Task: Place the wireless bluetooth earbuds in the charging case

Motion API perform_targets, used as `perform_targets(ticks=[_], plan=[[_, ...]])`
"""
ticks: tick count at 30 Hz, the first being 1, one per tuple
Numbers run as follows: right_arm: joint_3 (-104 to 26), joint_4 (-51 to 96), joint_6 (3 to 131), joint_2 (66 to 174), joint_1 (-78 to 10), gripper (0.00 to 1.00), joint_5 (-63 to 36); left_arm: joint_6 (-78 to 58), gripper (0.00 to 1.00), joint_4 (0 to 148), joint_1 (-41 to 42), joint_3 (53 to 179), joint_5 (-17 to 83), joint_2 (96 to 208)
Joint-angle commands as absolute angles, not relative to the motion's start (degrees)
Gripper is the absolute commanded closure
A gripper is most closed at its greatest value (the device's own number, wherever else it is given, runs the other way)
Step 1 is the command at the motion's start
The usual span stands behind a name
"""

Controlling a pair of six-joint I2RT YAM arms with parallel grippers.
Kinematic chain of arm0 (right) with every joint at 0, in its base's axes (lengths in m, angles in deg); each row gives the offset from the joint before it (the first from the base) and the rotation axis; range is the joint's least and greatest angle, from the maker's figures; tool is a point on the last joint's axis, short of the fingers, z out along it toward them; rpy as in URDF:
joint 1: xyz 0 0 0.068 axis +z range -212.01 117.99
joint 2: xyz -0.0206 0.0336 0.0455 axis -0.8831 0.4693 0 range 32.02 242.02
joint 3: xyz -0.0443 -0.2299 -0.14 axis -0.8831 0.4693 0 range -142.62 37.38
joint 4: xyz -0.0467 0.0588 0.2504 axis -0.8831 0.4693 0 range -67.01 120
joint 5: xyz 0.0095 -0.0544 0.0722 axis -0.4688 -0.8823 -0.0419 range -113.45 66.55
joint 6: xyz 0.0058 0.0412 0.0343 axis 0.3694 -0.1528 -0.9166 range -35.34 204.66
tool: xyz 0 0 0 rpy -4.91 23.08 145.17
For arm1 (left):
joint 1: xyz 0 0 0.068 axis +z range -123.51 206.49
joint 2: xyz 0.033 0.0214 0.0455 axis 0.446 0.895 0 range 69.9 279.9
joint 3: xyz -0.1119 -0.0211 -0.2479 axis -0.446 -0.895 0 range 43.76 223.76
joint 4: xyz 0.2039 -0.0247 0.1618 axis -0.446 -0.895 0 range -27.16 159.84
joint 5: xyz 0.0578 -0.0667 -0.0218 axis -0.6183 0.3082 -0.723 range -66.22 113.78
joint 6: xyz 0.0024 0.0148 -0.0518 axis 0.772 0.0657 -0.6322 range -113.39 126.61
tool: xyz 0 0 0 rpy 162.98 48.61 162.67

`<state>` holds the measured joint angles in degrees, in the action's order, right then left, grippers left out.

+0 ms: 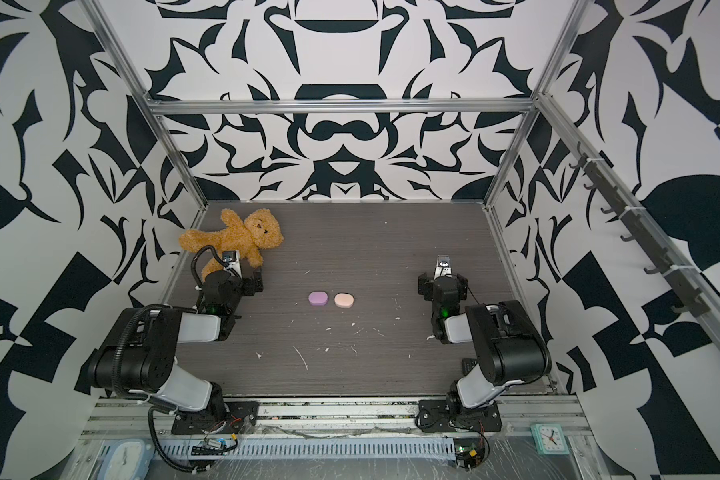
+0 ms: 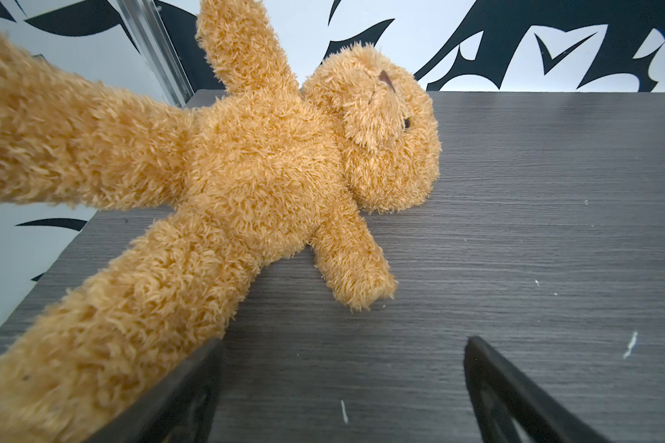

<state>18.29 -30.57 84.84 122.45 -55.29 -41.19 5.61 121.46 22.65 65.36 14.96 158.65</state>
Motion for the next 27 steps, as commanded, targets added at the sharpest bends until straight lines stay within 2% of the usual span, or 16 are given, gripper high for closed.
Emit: perform_targets(ticks=[1,27], plan=[[17.6,-31.0,84.3,121.4,-55.2,0.00,-41.1,6.1,0.01,123.5,22.5,64.5,14.6,159.4],[17.6,-31.2,83.6,121.5,-55.4,0.00,-40.4,6.1,0.01,123.5,22.6,64.5,14.6,159.3]])
